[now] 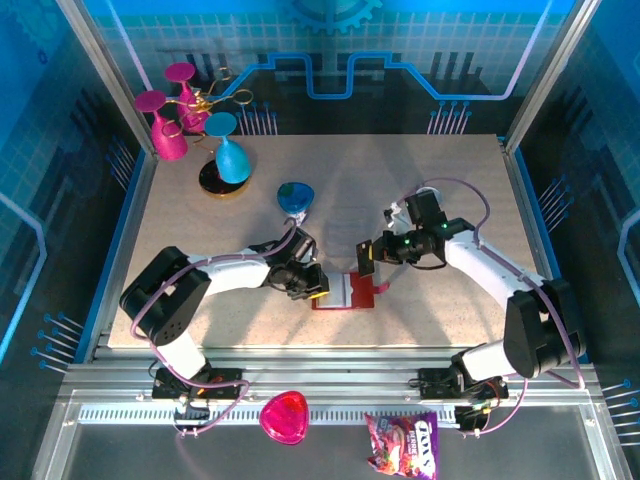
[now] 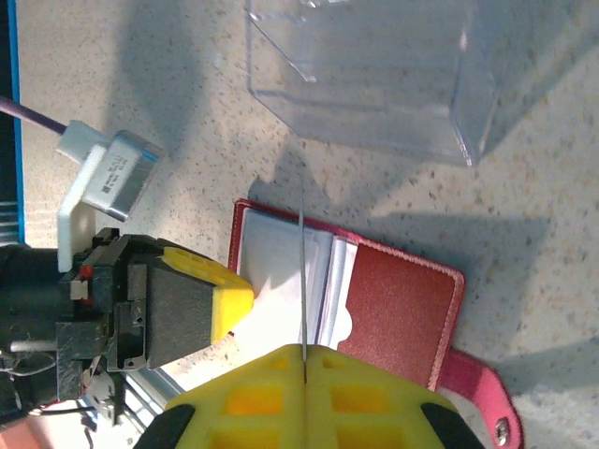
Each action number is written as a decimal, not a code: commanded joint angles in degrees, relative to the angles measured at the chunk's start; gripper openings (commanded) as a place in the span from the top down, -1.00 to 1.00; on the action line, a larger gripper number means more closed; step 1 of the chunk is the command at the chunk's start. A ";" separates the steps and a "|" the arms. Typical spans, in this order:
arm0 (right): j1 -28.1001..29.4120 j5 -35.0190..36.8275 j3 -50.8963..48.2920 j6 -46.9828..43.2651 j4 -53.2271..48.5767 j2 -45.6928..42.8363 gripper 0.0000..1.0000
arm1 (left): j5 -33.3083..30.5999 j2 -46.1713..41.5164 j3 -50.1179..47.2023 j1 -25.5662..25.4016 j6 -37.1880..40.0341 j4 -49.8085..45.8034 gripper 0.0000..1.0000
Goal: Take the credit cards out of the card holder
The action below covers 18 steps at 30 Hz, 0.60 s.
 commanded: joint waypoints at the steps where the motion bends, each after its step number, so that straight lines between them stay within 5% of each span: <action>1: 0.36 0.33 4.20 -8.49 -5.46 1.47 1.00 | -1.31 -1.75 -0.81 0.80 0.57 -2.80 0.67; 18: 4.22 11.83 26.60 -55.39 -22.69 13.36 1.00 | -2.63 -6.34 -1.06 1.75 0.31 -1.62 0.56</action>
